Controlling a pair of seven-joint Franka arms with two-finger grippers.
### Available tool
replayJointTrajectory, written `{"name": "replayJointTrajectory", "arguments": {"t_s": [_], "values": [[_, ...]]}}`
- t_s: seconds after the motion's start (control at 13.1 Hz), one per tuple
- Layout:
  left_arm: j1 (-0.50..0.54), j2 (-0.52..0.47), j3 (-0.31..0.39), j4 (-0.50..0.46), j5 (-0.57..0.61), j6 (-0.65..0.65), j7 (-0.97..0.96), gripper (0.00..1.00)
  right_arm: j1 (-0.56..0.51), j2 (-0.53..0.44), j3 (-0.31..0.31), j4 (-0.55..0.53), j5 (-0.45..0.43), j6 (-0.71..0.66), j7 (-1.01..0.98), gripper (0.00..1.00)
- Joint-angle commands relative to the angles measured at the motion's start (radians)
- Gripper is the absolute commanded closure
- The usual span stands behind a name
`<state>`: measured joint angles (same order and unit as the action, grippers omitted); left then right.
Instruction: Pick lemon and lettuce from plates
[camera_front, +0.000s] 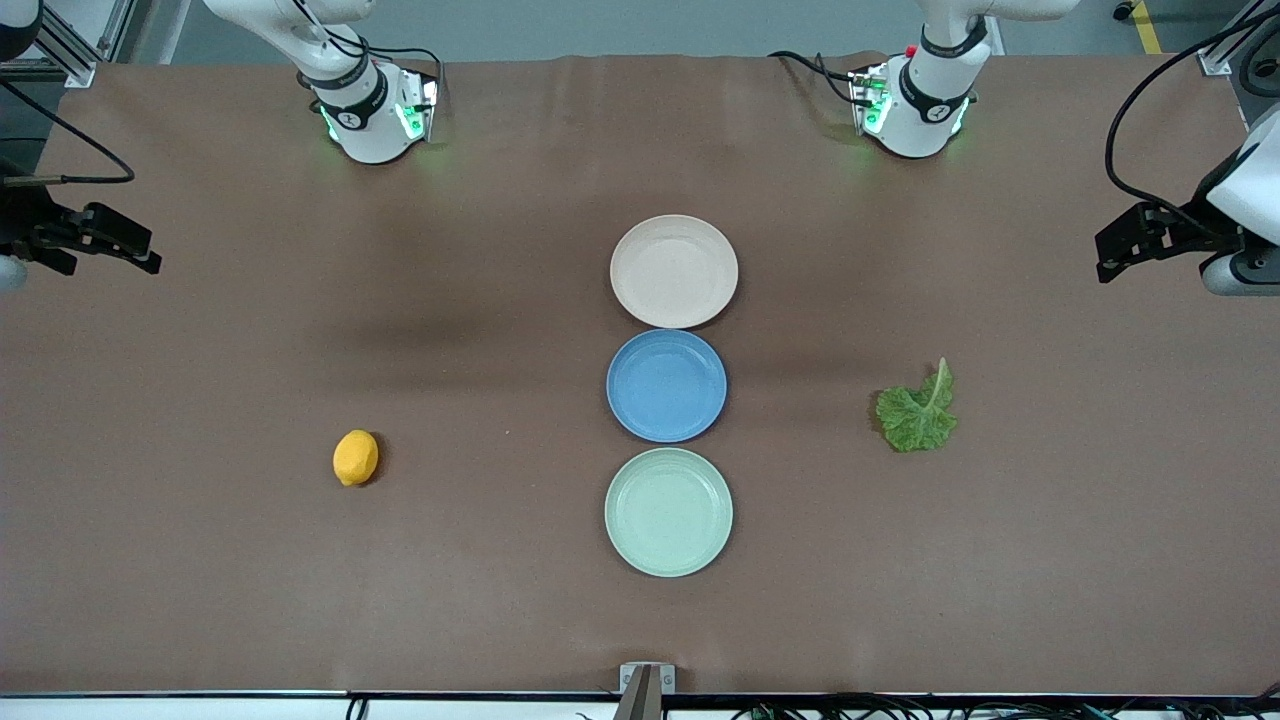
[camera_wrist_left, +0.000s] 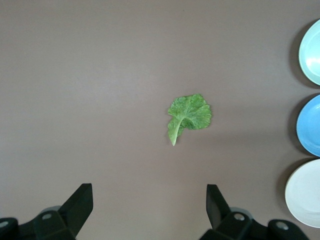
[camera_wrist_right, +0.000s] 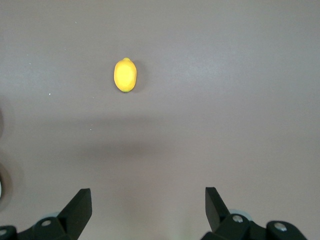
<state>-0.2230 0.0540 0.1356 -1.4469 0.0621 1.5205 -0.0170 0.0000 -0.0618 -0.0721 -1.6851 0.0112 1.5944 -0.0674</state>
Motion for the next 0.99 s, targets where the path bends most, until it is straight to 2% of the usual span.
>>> {"name": "replayJointTrajectory", "arguments": {"t_s": [0.0,0.23,0.38,0.76,0.91], "values": [[0.077,-0.02,-0.036,-0.006,-0.069,-0.034,0.025,0.0,0.011,-0.033,-0.006,-0.034,0.0,0.015,-0.011,0.0],[0.129,-0.037,-0.071,-0.047,-0.12,-0.057,0.039,0.0,0.012,-0.033,-0.005,-0.034,0.003,0.015,-0.011,0.0],[0.222,-0.043,-0.17,-0.059,-0.122,-0.056,0.04,0.0,0.011,-0.033,-0.005,-0.034,0.013,0.015,-0.011,0.0],[0.254,-0.085,-0.228,-0.108,-0.108,-0.008,0.04,0.0,0.009,-0.033,-0.006,-0.034,0.015,0.007,-0.011,0.0],[0.255,-0.092,-0.229,-0.121,-0.108,-0.008,0.039,0.0,0.009,-0.033,-0.006,-0.036,0.015,0.004,-0.011,0.0]]}}
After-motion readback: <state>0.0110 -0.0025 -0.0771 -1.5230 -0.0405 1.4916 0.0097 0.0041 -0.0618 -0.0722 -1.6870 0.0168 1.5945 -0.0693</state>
